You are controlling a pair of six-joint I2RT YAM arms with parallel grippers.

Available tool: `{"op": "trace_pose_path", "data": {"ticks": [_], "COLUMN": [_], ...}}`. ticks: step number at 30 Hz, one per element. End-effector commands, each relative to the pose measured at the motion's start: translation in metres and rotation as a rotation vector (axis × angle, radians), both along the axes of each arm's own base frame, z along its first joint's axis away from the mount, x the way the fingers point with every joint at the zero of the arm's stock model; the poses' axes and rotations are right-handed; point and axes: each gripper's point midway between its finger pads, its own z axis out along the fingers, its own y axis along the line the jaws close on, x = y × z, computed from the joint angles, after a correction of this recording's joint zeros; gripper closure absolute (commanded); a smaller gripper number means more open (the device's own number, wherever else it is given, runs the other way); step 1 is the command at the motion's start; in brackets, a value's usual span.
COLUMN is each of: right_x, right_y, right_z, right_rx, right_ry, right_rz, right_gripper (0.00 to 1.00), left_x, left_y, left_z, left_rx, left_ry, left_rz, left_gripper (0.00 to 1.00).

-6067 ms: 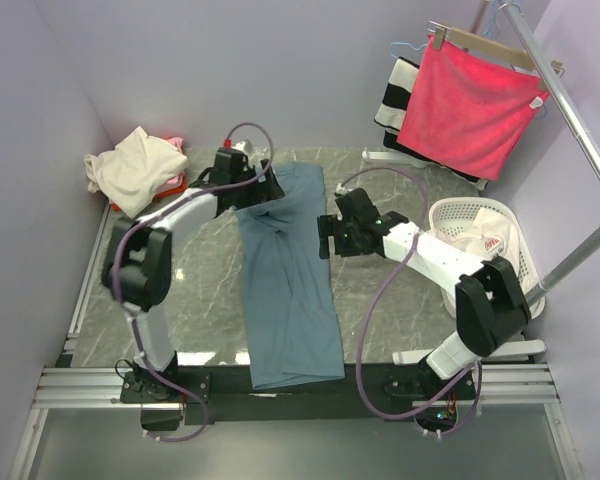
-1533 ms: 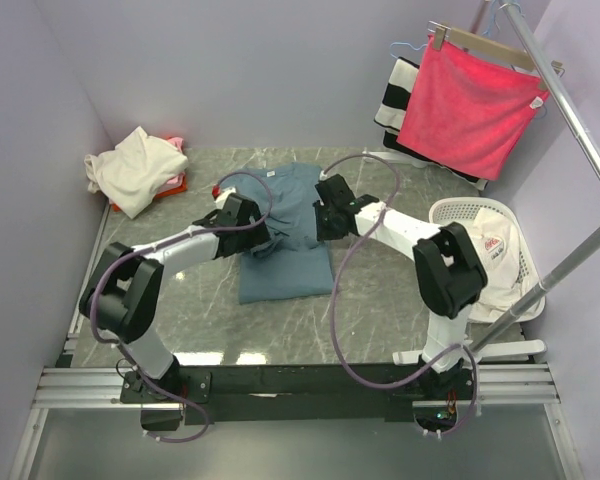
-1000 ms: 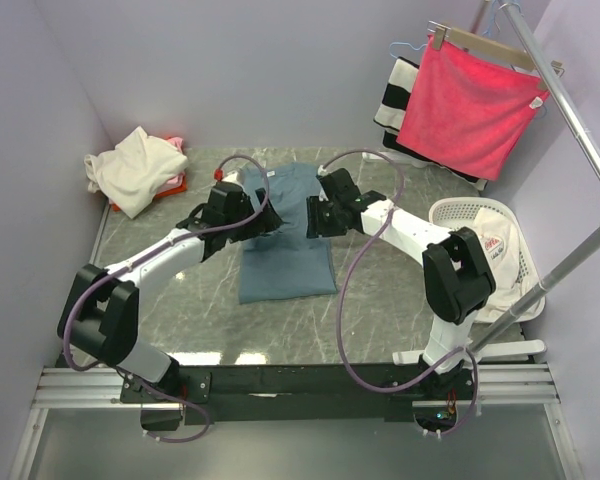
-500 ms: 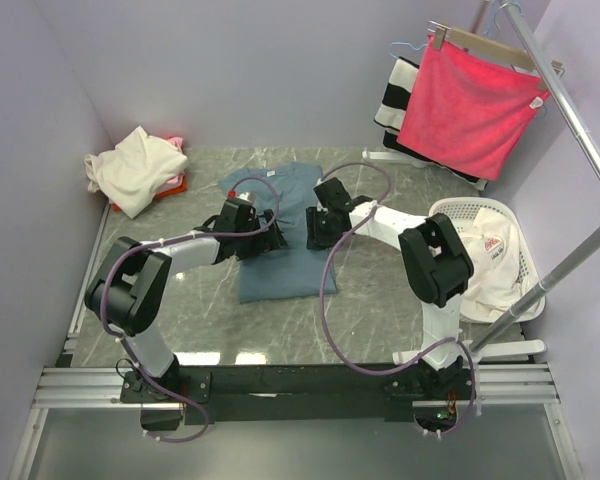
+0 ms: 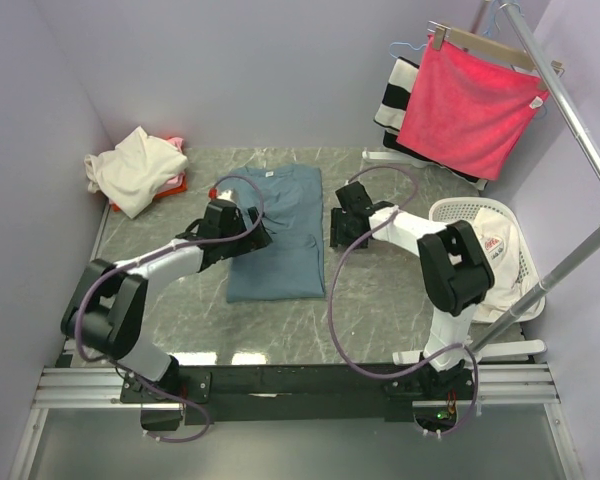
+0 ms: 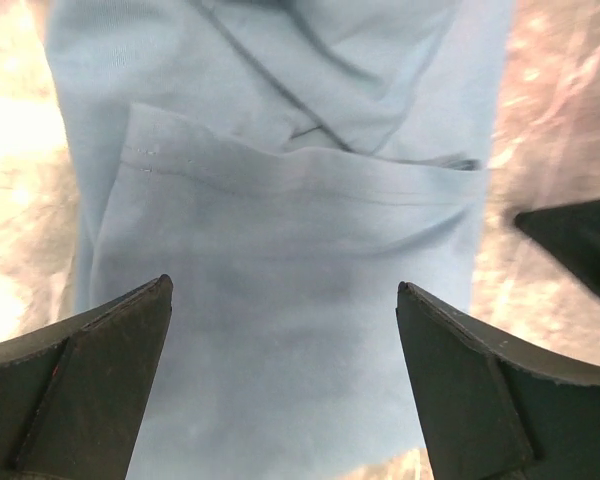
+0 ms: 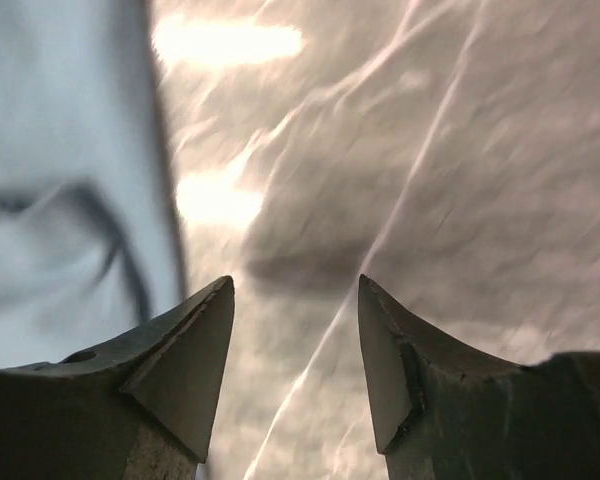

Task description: Fold and stack the t-shirts

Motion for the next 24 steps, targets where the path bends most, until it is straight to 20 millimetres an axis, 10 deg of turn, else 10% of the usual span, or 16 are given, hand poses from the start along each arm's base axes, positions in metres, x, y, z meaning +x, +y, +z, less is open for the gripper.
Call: {"op": "trace_pose_path", "data": {"ticks": [1, 14, 24], "right_x": [-0.017, -0.093, -0.129], "right_y": [0.024, 0.052, 0.074], "right_z": [0.040, 0.032, 0.009], "right_rx": [0.160, 0.375, 0.403], "right_ry": [-0.033, 0.106, 0.191], "right_rz": [0.101, 0.228, 0.260], "right_gripper": [0.39, 0.35, 0.34], "left_x": [0.009, -0.080, -0.111], "left_y": [0.006, 0.048, 0.060], "left_z": [0.065, -0.019, -0.048], "left_rx": [-0.008, -0.008, 0.009], "left_ry": [-0.153, 0.107, 0.177], "left_rz": [0.011, 0.169, 0.189], "left_gripper": [0.01, 0.01, 0.01]}}
